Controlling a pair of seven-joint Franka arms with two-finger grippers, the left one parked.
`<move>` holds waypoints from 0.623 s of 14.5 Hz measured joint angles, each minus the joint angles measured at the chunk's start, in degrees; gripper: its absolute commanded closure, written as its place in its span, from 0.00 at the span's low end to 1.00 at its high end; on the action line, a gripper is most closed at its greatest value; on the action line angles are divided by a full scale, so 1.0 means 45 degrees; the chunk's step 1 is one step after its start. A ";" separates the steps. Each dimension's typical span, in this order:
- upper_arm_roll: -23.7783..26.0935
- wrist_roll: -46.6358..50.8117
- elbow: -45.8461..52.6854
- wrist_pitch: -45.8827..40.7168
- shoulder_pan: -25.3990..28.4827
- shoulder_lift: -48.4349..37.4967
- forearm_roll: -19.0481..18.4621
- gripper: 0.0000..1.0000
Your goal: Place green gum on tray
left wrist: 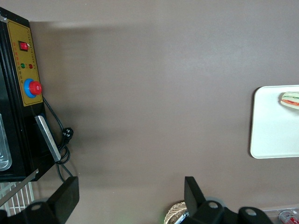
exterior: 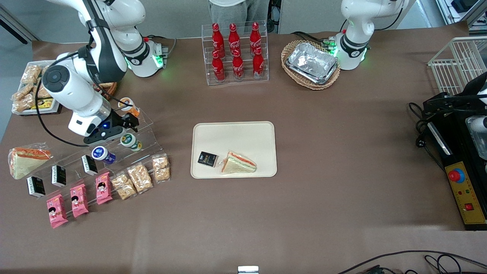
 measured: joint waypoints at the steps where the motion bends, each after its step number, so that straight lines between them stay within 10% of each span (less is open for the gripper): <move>1: -0.0001 0.0032 -0.0331 0.0446 0.0000 0.0018 0.0000 0.00; 9: -0.0031 0.0299 -0.1660 0.2681 -0.0007 0.0412 0.0000 0.03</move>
